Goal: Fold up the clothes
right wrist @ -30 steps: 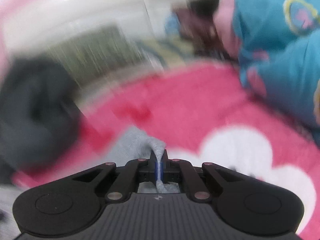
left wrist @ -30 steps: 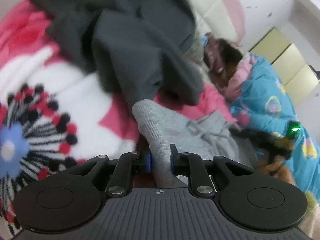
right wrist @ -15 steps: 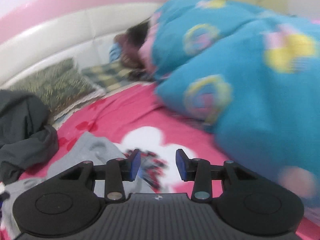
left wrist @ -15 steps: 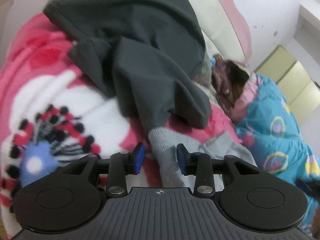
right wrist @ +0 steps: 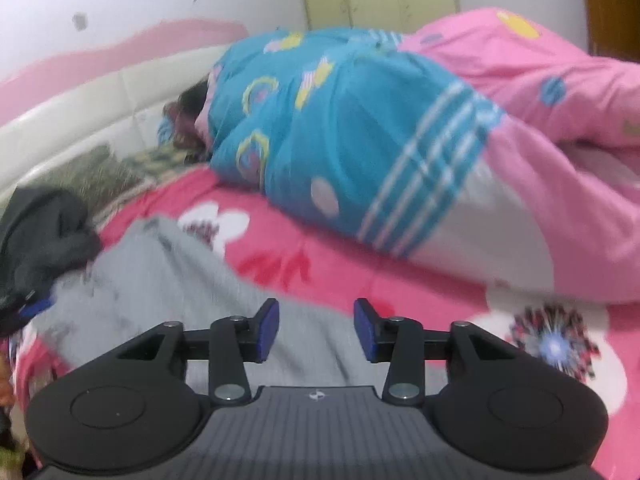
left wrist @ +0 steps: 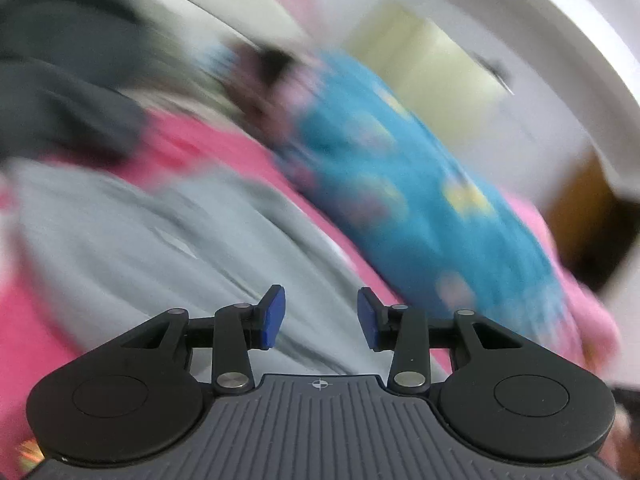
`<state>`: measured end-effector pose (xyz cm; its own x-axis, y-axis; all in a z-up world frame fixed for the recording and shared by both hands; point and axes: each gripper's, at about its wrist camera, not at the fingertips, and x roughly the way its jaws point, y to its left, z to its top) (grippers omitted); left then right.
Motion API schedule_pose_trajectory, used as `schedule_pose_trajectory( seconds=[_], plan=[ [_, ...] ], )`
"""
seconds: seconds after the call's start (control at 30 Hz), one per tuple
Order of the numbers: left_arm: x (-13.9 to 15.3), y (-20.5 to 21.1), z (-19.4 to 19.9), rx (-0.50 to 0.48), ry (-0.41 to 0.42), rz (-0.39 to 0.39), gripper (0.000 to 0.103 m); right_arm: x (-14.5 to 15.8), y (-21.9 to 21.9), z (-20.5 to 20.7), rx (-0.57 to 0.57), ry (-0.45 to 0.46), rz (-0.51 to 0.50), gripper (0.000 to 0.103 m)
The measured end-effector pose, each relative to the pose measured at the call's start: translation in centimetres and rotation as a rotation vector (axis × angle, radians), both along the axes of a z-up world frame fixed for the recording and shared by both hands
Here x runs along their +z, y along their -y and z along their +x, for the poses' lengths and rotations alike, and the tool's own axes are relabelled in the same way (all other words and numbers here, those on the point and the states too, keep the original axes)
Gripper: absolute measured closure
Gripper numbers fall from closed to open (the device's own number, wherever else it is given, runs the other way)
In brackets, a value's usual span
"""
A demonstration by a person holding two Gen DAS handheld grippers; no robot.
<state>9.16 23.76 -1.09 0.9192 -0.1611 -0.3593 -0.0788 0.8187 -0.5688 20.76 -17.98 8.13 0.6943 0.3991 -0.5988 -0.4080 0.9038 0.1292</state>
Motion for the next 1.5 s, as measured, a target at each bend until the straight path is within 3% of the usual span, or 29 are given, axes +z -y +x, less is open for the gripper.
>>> schedule_pose_trajectory(
  seconds=[0.17,0.33,0.53,0.6,0.67,0.77,0.93,1.07,1.2,1.33,1.43,1.5],
  plan=[
    [-2.4,8.9,2.5,-0.216,-0.097,0.099,0.063,-3.5,-1.1,-1.5,0.114,0.017,-0.157,0.042],
    [-3.2,11.8,2.4,-0.239,-0.077,0.24,0.063,-5.6,-3.2,-1.2,0.229,0.083,-0.297,0.028],
    [-4.2,11.1,2.9,-0.248,-0.101,0.235,0.063,-8.4,-5.1,1.6,0.339,0.074,-0.468,0.026],
    [-4.4,11.0,2.7,-0.253,-0.096,0.24,0.063,-9.2,-5.0,2.7,0.324,-0.005,-0.479,0.028],
    [-4.7,11.1,3.0,-0.257,-0.093,0.256,0.063,-9.9,-4.4,3.6,0.289,-0.108,-0.459,0.069],
    [-4.9,11.1,3.0,-0.257,-0.084,0.266,0.063,-9.2,-3.5,1.9,0.261,-0.081,-0.433,0.095],
    [-4.3,10.0,2.4,-0.222,-0.049,0.21,0.063,-6.1,-2.8,-3.4,0.272,0.029,-0.365,0.098],
    [-3.4,8.4,1.7,-0.161,0.017,0.134,0.063,-4.7,-3.1,-8.2,0.373,0.04,-0.331,0.098],
    [-2.9,7.8,1.6,-0.139,0.05,0.098,0.063,-6.1,-4.7,-13.0,0.539,-0.007,-0.37,0.098],
    [-3.4,8.8,2.4,-0.169,-0.001,0.144,0.062,-9.4,-6.1,-17.0,0.694,-0.091,-0.45,0.098],
    [-4.2,9.8,3.1,-0.176,-0.068,0.202,0.062,-9.9,-6.6,-18.0,0.73,-0.075,-0.522,0.092],
    [-4.7,10.1,3.4,-0.177,-0.101,0.223,0.062,-8.2,-6.3,-17.4,0.738,-0.08,-0.505,0.074]
  ],
)
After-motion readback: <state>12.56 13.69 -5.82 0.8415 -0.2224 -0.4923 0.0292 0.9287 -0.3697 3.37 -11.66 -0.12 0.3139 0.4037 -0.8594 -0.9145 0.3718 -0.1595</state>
